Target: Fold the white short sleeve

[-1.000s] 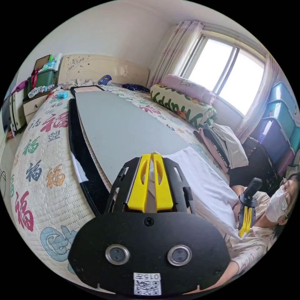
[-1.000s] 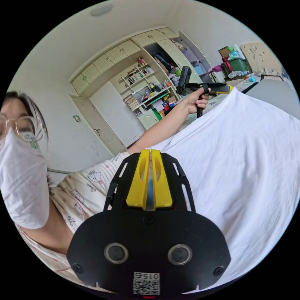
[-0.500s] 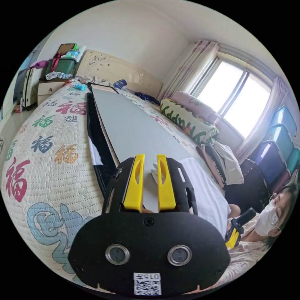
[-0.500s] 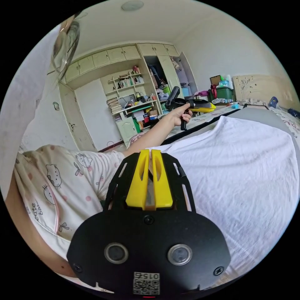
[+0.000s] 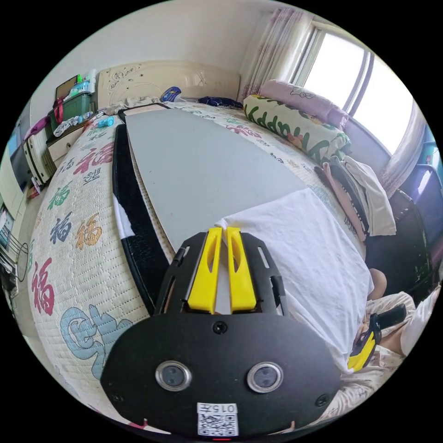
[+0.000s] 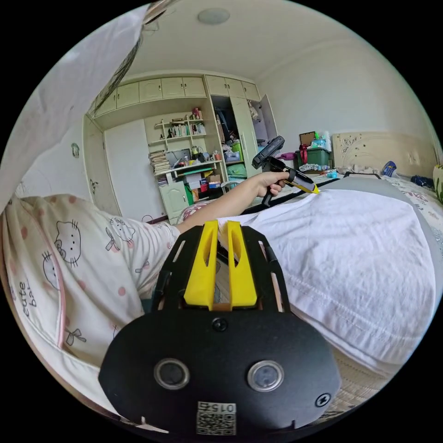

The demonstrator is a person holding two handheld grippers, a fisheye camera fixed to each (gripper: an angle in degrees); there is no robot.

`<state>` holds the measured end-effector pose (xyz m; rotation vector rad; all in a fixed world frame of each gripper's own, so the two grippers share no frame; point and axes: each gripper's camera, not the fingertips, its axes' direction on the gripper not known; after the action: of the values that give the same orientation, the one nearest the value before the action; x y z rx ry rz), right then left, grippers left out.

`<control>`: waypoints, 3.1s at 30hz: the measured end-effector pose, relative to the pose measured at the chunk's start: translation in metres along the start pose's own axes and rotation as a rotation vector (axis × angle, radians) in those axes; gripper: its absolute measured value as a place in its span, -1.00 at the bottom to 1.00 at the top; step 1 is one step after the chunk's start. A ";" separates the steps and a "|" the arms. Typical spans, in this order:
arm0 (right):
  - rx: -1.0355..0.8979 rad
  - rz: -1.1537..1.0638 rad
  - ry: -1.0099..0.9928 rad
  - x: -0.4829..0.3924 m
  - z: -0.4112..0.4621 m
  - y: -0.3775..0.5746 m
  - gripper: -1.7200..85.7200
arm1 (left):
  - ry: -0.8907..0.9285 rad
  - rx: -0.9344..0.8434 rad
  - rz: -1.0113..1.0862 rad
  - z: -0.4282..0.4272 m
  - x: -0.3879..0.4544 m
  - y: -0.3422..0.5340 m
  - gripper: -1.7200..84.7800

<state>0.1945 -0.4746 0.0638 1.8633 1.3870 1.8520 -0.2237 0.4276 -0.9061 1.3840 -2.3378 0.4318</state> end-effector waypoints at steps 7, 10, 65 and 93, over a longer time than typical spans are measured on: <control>-0.019 -0.035 0.081 -0.007 0.022 0.042 -0.86 | 0.034 0.010 -0.015 -0.007 0.024 0.011 -0.94; -0.020 -0.042 0.103 -0.008 0.025 0.063 -0.85 | 0.039 0.003 -0.014 -0.009 0.037 0.013 -0.94; 0.705 -0.238 0.328 -0.183 -0.095 0.190 -0.79 | -0.051 -0.008 0.038 -0.056 0.247 0.084 -0.90; -0.387 0.496 0.378 0.008 0.102 -0.426 -0.70 | 0.259 0.026 -0.096 0.067 0.173 0.153 -0.70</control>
<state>0.0773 -0.1856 -0.2443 1.8198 0.5832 2.5902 -0.4456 0.3365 -0.8928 1.3570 -2.0561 0.5781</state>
